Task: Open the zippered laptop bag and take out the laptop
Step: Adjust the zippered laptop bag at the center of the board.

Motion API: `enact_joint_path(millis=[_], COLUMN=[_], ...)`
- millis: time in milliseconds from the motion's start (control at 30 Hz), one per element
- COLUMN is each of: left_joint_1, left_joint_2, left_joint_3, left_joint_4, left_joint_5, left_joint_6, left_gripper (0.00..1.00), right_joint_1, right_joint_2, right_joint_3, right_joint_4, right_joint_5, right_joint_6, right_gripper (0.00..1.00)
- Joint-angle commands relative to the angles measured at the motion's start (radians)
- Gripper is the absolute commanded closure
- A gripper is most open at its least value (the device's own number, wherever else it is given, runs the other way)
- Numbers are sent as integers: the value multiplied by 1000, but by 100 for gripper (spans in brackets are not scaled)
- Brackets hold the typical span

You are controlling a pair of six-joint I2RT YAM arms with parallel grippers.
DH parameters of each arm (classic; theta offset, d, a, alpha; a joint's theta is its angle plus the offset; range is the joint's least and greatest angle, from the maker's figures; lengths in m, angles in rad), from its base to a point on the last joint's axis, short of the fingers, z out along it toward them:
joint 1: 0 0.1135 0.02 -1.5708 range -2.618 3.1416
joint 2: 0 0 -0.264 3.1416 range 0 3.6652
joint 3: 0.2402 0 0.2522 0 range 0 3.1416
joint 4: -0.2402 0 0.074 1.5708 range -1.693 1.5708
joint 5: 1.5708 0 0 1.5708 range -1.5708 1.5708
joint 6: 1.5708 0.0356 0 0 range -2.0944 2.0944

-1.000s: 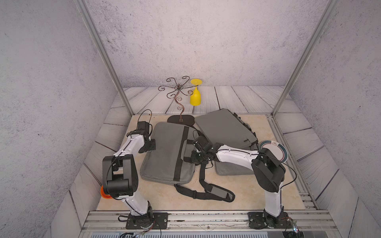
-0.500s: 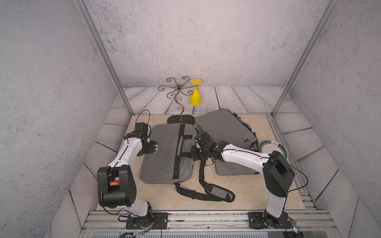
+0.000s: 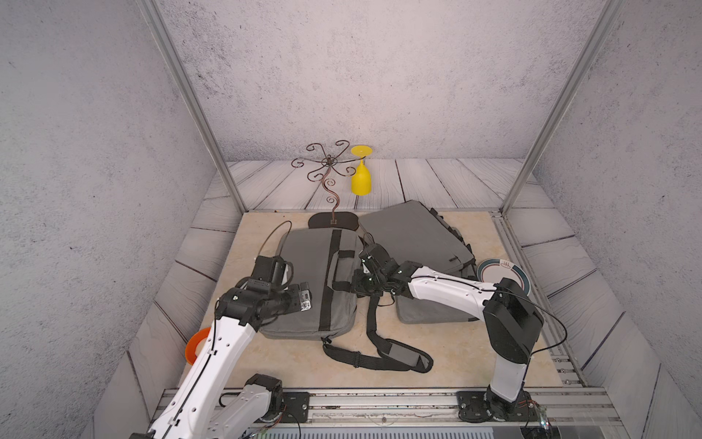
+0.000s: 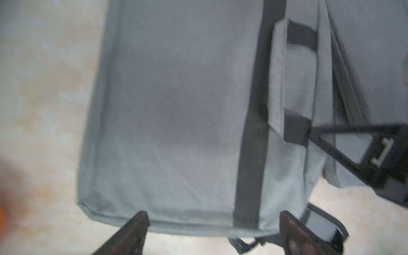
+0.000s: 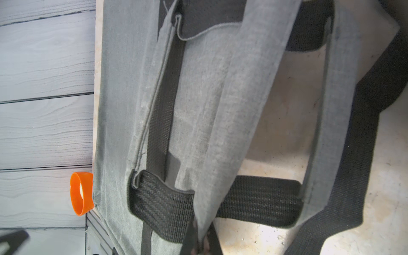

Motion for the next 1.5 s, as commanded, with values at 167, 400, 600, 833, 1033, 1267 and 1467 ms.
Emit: enact_joint_path(millis=[167, 400, 600, 833, 1033, 1267, 1467], left_joint_1=[-445, -624, -623, -621, -606, -509, -382], left_joint_2=[-59, 62, 126, 132, 98, 48, 16], left_joint_3=[-87, -157, -206, -292, -370, -375, -377], left_joint_4=[-103, -44, 40, 134, 155, 18, 27], left_joint_5=[-161, -241, -284, -242, -242, -291, -297], left_joint_6=[-479, -578, -533, -509, -497, -467, -410], left_gripper=[12, 21, 25, 35, 50, 68, 78], right_joint_1=[-21, -30, -30, -37, -45, -46, -46], right_joint_2=[-55, -65, -70, -86, -91, -115, -136], right_joint_3=[-4, -20, -35, -60, -62, -88, -117], right_joint_4=[87, 90, 102, 106, 111, 107, 114], right_joint_5=[-15, -18, -24, -18, -21, -9, -6], right_joint_6=[10, 12, 26, 32, 35, 30, 36], right_gripper=[100, 100, 100, 100, 100, 100, 100])
